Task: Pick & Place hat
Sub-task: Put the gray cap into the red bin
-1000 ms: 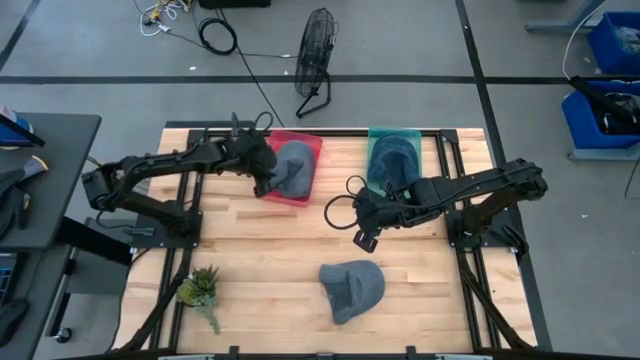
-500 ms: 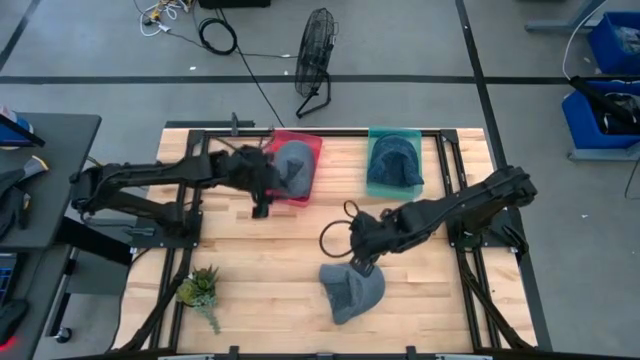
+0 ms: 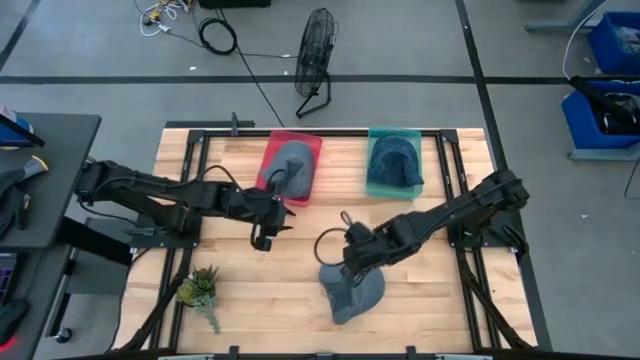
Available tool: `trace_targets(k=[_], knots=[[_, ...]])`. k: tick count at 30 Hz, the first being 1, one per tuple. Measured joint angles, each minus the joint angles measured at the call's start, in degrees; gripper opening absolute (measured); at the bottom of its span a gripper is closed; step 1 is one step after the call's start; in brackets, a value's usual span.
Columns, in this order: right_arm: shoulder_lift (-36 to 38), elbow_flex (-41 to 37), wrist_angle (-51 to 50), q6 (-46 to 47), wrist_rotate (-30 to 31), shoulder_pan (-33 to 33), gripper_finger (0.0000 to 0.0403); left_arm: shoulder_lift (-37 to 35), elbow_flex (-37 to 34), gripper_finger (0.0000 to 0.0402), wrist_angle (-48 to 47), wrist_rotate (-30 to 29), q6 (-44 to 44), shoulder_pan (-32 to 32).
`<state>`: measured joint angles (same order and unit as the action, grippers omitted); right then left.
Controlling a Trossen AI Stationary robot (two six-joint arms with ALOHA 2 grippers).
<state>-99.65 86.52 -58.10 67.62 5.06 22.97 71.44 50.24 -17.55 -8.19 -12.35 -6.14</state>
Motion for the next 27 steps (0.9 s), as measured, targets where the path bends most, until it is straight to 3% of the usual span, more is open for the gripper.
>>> trace_targets(k=[12,22,27], knots=[[-15.48,-0.02,2.15,3.31,-10.52,0.67,0.0122,-0.27,-0.01,0.0165,-1.79,-1.2,0.15,0.21],[-16.75,0.09,2.9,-2.83,-11.96,-0.94,0.017,-0.27,-0.01,0.0165,-1.8,-1.2,-0.73,0.23],[-16.75,0.02,2.26,-4.58,-11.47,-1.43,0.0139,-0.27,-0.01,0.0165,-1.8,-1.2,-0.77,0.23]])
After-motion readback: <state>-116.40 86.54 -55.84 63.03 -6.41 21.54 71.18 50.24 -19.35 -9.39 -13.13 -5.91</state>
